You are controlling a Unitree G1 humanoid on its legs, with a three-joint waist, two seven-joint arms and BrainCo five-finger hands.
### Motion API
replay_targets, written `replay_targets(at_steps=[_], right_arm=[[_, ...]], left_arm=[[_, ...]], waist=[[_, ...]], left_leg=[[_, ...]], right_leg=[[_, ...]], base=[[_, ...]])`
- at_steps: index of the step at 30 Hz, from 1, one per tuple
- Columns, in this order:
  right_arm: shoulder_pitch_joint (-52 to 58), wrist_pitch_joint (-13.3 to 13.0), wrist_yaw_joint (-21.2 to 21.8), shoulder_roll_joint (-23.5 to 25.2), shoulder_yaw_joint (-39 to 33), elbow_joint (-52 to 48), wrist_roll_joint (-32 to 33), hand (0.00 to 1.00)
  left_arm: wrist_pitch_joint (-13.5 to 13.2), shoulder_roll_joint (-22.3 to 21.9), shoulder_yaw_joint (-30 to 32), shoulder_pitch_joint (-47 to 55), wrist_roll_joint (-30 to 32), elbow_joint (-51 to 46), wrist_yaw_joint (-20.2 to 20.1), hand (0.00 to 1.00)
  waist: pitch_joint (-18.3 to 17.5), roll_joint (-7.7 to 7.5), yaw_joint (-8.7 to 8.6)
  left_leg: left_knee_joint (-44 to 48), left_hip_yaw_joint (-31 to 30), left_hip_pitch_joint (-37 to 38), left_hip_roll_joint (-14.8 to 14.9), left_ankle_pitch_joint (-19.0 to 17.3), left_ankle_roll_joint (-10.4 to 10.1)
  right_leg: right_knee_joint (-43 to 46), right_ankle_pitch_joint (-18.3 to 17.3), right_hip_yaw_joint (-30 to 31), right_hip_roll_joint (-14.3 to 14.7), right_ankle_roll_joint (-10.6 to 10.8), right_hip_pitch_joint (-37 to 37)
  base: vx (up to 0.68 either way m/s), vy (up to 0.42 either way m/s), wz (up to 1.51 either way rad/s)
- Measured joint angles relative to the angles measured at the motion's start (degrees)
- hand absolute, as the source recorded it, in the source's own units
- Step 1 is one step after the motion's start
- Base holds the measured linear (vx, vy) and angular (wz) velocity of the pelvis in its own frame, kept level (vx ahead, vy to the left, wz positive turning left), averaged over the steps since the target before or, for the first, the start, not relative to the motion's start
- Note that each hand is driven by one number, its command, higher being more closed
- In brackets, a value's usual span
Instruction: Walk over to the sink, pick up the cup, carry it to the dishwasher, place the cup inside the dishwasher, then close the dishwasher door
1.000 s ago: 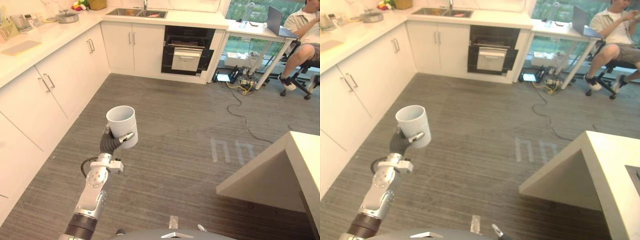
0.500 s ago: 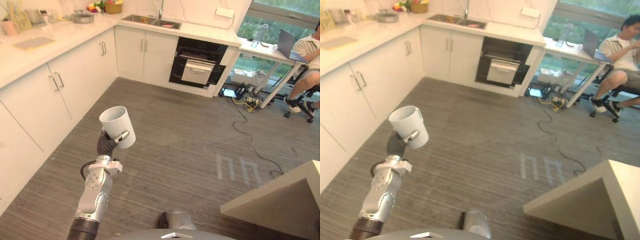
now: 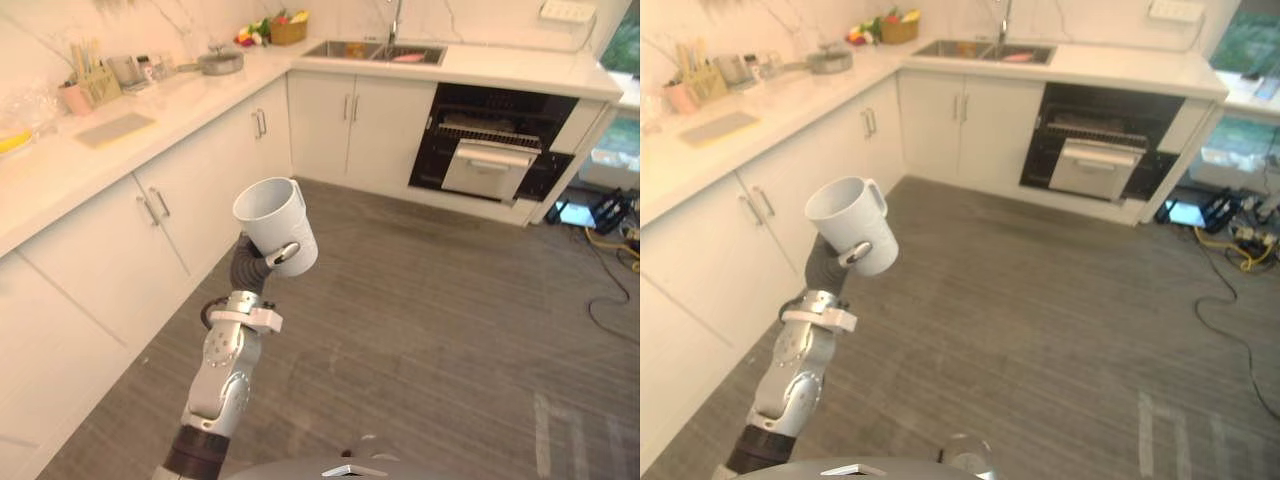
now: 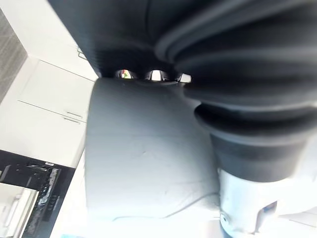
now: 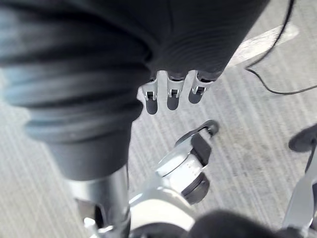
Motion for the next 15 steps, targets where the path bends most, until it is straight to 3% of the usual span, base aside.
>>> replay_targets(at_steps=[2, 3, 4, 5, 6, 7, 8, 9, 11, 13, 15], right_arm=[[-0.32, -0.03, -2.53, -0.52, 2.11, -0.02, -2.42, 0.0], [-1.66, -0.08, -5.11, -0.63, 2.09, -0.08, -3.43, 0.0], [-3.82, 0.15, -9.62, -1.93, 3.03, -0.28, -6.63, 0.0], [-3.95, 0.48, -11.62, -4.12, 5.25, -0.45, -8.47, 0.0], [-4.56, 0.46, -13.47, -4.47, 4.69, -0.57, -8.37, 0.0], [-7.27, 0.38, -16.59, -5.65, 3.35, -0.71, -8.13, 0.0], [-9.43, 0.36, -17.4, -5.65, 2.69, -0.58, -7.92, 0.0], [-13.88, 0.63, -17.8, -4.2, 1.97, 0.55, -7.34, 0.0], [-17.17, 3.02, -17.33, -3.94, 0.49, 1.77, -7.12, 0.0], [-17.39, 5.49, -16.43, -3.98, -2.14, 2.51, -5.93, 0.0], [-16.96, 8.14, -16.13, -3.9, -7.83, 5.76, -5.13, 0.0]], left_arm=[[-0.28, 1.79, 1.15, 2.2, -0.96, 0.04, -0.56, 1.0], [-0.58, 2.52, 1.22, 2.53, -0.97, 0.04, -0.62, 1.0], [-0.77, 3.03, 1.03, 2.61, -1.04, 0.06, -0.93, 1.0], [-0.96, 2.84, 1.02, 2.88, -1.13, 0.02, -1.89, 1.0], [-1.12, 2.46, 1.19, 3.4, -1.54, -0.05, -2.05, 1.0], [-1.32, 2.63, 1.78, 4.68, -2.29, 0.15, -2.11, 1.0], [-1.25, 2.84, 2.45, 5.46, -2.59, 0.57, -2.15, 1.0], [-0.79, 4.16, 4.26, 4.77, -3.36, 3.08, -2.99, 1.0], [-0.9, 4.08, 5.28, 4.26, -3.65, 3.41, -4.61, 1.0], [-1.03, 4.2, 5.52, 4.23, -3.64, 3.33, -5.65, 1.0], [-1.02, 5.22, 5.64, 3.96, -3.58, 3.32, -6.76, 1.0]], waist=[[-0.14, -2.32, 2.55], [-0.47, -2.87, 2.69], [-0.59, -3.24, 2.39], [-0.53, -2.56, 2.73], [-0.78, -1.45, 3.17], [-0.82, 0.14, 3.92], [-0.93, 0.39, 4.04], [-0.69, -0.59, 2.44], [-0.67, -0.35, 2.77], [-1.0, -0.58, 3.32], [-1.74, -1.26, 3.25]], left_leg=[[-11.85, 4.97, -7.24, -0.41, -3.93, 0.48], [-17.78, 6.15, -8.24, -1.07, -4.0, 0.45], [-32.32, 6.84, -9.52, -3.43, -2.65, 0.02], [-49.47, 5.84, -9.65, -6.15, 2.13, -0.72], [-57.63, 4.46, -9.22, -7.05, 5.07, -1.41], [-62.43, 1.93, -8.48, -7.58, 14.33, -3.06], [-61.06, 1.7, -8.03, -7.91, 18.59, -1.81], [-54.29, 2.32, -9.41, -8.96, 12.96, -0.36], [-47.31, 2.44, -10.07, -9.03, 7.23, 0.65], [-44.88, 3.55, -7.89, -10.19, 3.16, 1.64], [-47.87, 6.42, -2.68, -12.8, 0.58, 2.89]], right_leg=[[-6.73, 0.71, 4.4, -0.45, 1.32, 6.34], [-8.65, 1.47, 5.67, -0.83, 2.49, 7.75], [-11.85, 2.08, 7.35, -1.86, 3.67, 10.15], [-13.36, 1.93, 9.14, -2.92, 4.33, 12.46], [-13.7, 1.52, 10.54, -3.17, 5.0, 13.17], [-14.71, 0.26, 14.83, -2.86, 6.83, 14.66], [-15.66, 0.04, 17.08, -3.47, 6.93, 15.42], [-16.3, 2.2, 20.55, -4.74, 5.15, 16.83], [-14.36, 5.81, 21.95, -5.61, 5.02, 17.91], [-8.79, 9.07, 22.2, -6.81, 5.82, 17.63], [3.33, 16.7, 20.71, -9.65, 8.81, 12.78]], base=[[0.55, 0.045, -1.15], [0.4, 0.096, -1.16], [0.07, 0.135, -0.91], [-0.07, 0.159, -0.89], [0.0, 0.241, -1.13], [0.22, 0.338, -1.19], [0.45, 0.409, -1.06], [0.47, 0.365, -0.44], [0.45, 0.269, -0.07], [0.4, 0.211, -0.03], [0.37, 0.145, -0.26]])
